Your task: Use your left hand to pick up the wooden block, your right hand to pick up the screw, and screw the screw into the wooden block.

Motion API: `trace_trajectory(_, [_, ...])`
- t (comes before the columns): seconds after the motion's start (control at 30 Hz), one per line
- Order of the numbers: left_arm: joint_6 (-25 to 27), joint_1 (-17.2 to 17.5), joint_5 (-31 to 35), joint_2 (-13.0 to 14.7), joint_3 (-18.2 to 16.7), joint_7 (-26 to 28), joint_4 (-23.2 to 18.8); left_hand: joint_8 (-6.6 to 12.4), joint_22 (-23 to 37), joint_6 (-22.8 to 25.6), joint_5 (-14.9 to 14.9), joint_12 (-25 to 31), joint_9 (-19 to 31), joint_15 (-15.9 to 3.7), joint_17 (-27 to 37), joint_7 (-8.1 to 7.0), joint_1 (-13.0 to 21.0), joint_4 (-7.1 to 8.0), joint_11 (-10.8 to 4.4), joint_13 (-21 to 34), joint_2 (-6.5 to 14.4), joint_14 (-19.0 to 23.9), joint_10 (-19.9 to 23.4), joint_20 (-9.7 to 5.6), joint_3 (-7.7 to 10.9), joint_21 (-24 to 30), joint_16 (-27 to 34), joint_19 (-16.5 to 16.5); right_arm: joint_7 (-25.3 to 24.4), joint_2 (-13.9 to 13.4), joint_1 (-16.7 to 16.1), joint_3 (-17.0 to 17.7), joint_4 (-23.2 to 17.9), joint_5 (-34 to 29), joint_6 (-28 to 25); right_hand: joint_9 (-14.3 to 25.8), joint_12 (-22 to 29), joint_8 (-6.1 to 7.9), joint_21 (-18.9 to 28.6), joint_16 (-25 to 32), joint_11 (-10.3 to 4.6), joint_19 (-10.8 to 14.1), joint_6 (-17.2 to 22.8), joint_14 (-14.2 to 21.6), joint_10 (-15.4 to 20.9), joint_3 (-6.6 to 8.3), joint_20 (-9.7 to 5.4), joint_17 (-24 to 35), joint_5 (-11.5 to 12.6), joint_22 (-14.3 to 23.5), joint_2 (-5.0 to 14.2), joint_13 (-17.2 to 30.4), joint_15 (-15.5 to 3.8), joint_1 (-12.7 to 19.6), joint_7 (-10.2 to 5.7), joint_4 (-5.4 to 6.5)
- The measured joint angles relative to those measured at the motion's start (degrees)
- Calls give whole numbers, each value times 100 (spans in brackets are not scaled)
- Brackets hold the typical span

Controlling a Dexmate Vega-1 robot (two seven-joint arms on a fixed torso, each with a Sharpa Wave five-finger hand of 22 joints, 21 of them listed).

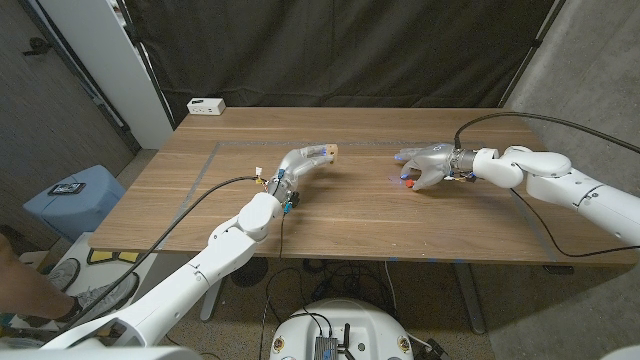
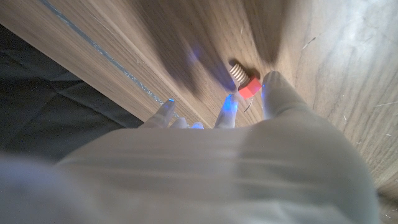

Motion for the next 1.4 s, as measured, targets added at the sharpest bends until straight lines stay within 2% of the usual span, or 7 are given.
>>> trace_trajectory(0.3, [12, -29, -10, -12, 19, -26, 27, 0, 0, 0, -22, 0, 0, 0, 0, 0, 0, 0, 0, 31, -1, 0, 0, 0, 0, 0, 0, 0, -102, -7, 3, -35, -38, -109, 2, 26, 0, 52, 0, 0, -31, 20, 48, 31, 31, 23, -20, 10, 0, 0, 8, 0, 31, 51, -29, -23])
trace_trajectory(0.87, [25, -70, -40, -35, 57, -66, 78, 0, 0, 0, -22, -21, -2, 0, 0, 0, 0, 0, 0, 31, -2, 0, 0, 0, 0, 0, 0, 0, -303, -19, -18, -73, -51, -306, -29, 144, 41, 311, 0, 35, -83, 93, 334, 102, 164, 64, -50, 10, 22, 0, 23, 0, 40, 157, -26, -18])
trace_trajectory(1.2, [35, -107, -50, -48, 80, -103, 111, 6, 0, 1, -23, -21, -4, 0, 0, 1, -23, -21, 0, 30, 22, 0, 0, 0, -21, 0, 0, 0, -359, 7, 21, -108, 26, -347, -18, 185, 41, 355, 0, 34, -61, 142, 374, 133, 205, 70, -63, 9, 22, 0, 23, 0, 10, 159, -29, -24])
trace_trajectory(1.4, [38, -129, -58, -61, 92, -127, 141, 8, 0, 21, -23, -44, -2, 0, 0, 21, -23, -21, 0, 29, 21, 0, 0, 0, -21, 0, 0, 0, -377, 21, 56, -132, 84, -359, -9, 220, 41, 433, 0, 34, -91, 142, 436, 132, 237, 80, -63, 9, 22, 0, 31, 10, 10, 210, -29, -13])
